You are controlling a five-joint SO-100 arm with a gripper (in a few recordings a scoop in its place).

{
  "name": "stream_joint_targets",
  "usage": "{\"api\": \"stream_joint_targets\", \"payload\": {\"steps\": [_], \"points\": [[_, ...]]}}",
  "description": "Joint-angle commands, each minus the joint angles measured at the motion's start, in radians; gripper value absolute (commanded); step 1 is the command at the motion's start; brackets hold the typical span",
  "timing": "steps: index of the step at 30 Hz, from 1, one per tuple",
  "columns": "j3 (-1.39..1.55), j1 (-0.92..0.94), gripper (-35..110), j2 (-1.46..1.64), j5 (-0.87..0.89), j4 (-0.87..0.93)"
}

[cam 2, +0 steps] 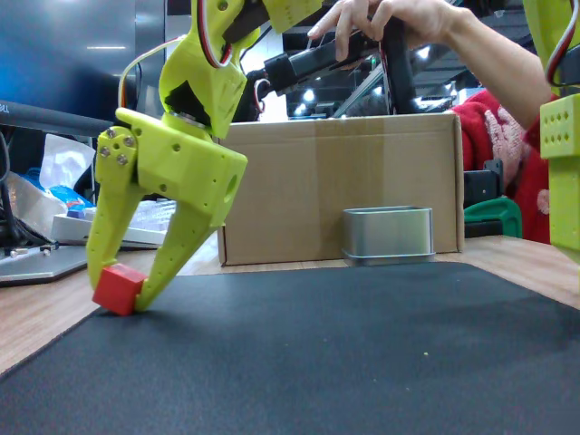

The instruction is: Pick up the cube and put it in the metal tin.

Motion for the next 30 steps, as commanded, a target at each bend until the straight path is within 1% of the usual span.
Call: {"api": "stream_joint_targets", "payload": {"steps": [1, 8, 19, 25, 30], "points": [[0.014, 0.017, 0, 0.092, 0.025, 0.0], [0.133, 0.055, 0, 0.41, 0.005, 0.003], [0.417, 0.256, 0, 0.894, -0.04, 0.037], [0.503, 0.425, 0, 1.043, -0.127, 0.071], [0.54, 0.535, 0, 1.101, -0.202, 0.173]]}}
